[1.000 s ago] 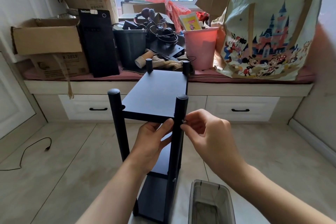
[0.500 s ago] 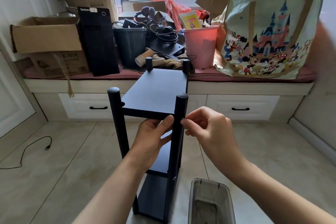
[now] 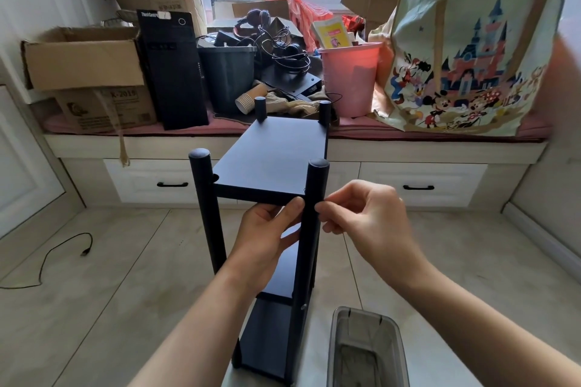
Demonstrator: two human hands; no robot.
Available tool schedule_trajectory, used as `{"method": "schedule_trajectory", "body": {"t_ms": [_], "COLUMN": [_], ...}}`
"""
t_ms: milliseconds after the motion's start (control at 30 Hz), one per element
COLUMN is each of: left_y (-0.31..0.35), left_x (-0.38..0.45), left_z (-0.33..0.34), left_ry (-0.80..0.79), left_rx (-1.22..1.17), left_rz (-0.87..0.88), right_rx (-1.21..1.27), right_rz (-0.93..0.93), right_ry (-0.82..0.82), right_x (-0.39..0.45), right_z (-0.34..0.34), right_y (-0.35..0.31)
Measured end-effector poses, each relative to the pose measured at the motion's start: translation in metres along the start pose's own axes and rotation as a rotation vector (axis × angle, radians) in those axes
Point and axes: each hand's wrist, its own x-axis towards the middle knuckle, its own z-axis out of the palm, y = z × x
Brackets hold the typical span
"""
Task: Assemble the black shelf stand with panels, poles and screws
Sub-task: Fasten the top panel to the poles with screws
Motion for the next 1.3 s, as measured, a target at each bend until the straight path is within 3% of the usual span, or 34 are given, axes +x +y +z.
{"method": "schedule_trajectory", "body": {"t_ms": [67,200,267,367,433,500,600,700,967,1100,1300], "left_y": [0.001,0.005,0.009,0.013,0.013,0.014,0.012,0.007,0.015,0.016,0.015], "left_x": [-0.001,-0.004,-0.007,-0.018,-0.026,-0.031,-0.024,-0.01,0.0,-0.001,-0.004], "left_z": [0.001,0.001,0.002,0.004,0.001,-0.003,-0.004,-0.001,0.005,0.005,0.005], "left_ry": [0.007,0.03,0.053,0.117,0.258,0.409,0.415,0.367,0.337,0.308,0.255], "left_rx": [0.01,0.024,0.015,0.106,0.365,0.78,1.064,1.198,1.108,1.084,1.185], "left_rz": [-0.001,-0.007,-0.022,0.001,0.19,0.55,0.869,0.839,0.735,0.731,0.74], "right_rx": [0.107,0.019,0.092,0.257,0.349,0.391,0.397,0.411,0.494,0.656,0.619], "right_rz": [0.086,0.135,0.269,0.328,0.333,0.353,0.362,0.373,0.481,0.651,0.578], "right_ry": [-0.015,-0.019,-0.14,-0.338,-0.407,-0.435,-0.449,-0.456,-0.493,-0.36,-0.401], "right_x": [0.001,0.007,0.016,0.028,0.033,0.036,0.038,0.039,0.046,0.049,0.05], "right_z": [0.0,-0.003,-0.009,-0.015,-0.015,-0.014,-0.015,-0.016,-0.022,-0.01,0.005], "right_y": [-0.002,0.0,0.005,0.01,0.012,0.013,0.015,0.016,0.017,0.021,0.016]}}
